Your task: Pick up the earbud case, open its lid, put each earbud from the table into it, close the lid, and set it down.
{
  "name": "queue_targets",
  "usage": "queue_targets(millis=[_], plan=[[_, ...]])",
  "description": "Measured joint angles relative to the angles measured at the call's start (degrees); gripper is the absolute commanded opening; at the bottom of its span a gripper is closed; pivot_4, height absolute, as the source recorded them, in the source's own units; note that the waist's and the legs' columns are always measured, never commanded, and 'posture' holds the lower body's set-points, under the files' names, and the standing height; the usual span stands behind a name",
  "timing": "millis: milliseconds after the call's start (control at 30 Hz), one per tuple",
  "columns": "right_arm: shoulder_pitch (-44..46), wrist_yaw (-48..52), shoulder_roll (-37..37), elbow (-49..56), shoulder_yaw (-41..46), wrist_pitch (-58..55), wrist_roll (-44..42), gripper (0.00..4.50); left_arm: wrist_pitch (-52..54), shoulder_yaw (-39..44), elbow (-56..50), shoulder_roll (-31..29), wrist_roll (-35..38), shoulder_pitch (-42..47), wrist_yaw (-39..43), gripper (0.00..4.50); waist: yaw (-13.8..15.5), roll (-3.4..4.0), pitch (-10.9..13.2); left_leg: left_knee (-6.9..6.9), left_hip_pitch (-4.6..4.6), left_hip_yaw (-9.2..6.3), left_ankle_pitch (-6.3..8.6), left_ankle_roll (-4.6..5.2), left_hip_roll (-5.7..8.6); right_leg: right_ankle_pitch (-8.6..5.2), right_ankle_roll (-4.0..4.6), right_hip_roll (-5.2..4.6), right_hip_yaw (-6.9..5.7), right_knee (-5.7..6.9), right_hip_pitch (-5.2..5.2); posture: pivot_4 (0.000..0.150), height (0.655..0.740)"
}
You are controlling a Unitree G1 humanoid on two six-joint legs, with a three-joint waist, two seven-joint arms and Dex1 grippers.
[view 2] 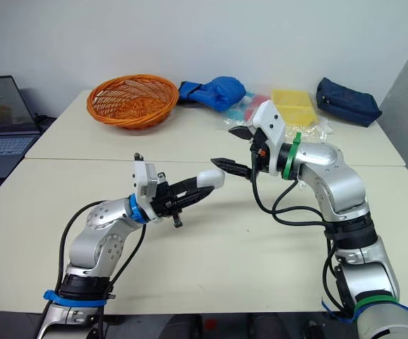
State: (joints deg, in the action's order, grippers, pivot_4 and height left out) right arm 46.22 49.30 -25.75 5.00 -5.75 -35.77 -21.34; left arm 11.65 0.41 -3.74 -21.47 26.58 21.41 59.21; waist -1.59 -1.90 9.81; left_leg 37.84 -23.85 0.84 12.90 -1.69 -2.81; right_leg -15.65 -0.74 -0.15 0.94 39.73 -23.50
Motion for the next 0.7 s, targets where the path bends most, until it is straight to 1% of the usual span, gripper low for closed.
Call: queue_targets(millis=[100,267,700], plan=[[0.18,0.47,-0.14,0.15,0.59,-1.15,-1.71,4.47,-0.82,-0.03,0.39,0.35,0.00,0.64,0.07,0.77,0.00,0.00,0.00,-0.01,-0.02,0.00,0.00,0.00,0.00,0.00,0.00,0.00,0.00,-0.06,0.00,0.150,0.7400],[-0.62,5.76,-5.32,2.28,-0.27,0.52,-2.09,4.47,-0.96,-0.02,1.41,0.32,0.06,0.84,0.12,0.77,0.00,0.02,0.01,-0.06,-0.06,0.00,0.01,0.01,0.00,-0.01,-0.03,0.00,-0.03,-0.29,0.04,0.150,0.7400],[-1.98,5.61,-4.40,2.10,-4.69,3.38,1.66,4.47,-0.99,-0.04,1.53,0.32,0.06,1.46,0.11,0.77,-0.08,0.02,0.02,-0.09,-0.06,-0.01,0.01,0.01,-0.01,-0.02,-0.06,0.00,-0.01,-0.33,0.04,0.150,0.7400]])
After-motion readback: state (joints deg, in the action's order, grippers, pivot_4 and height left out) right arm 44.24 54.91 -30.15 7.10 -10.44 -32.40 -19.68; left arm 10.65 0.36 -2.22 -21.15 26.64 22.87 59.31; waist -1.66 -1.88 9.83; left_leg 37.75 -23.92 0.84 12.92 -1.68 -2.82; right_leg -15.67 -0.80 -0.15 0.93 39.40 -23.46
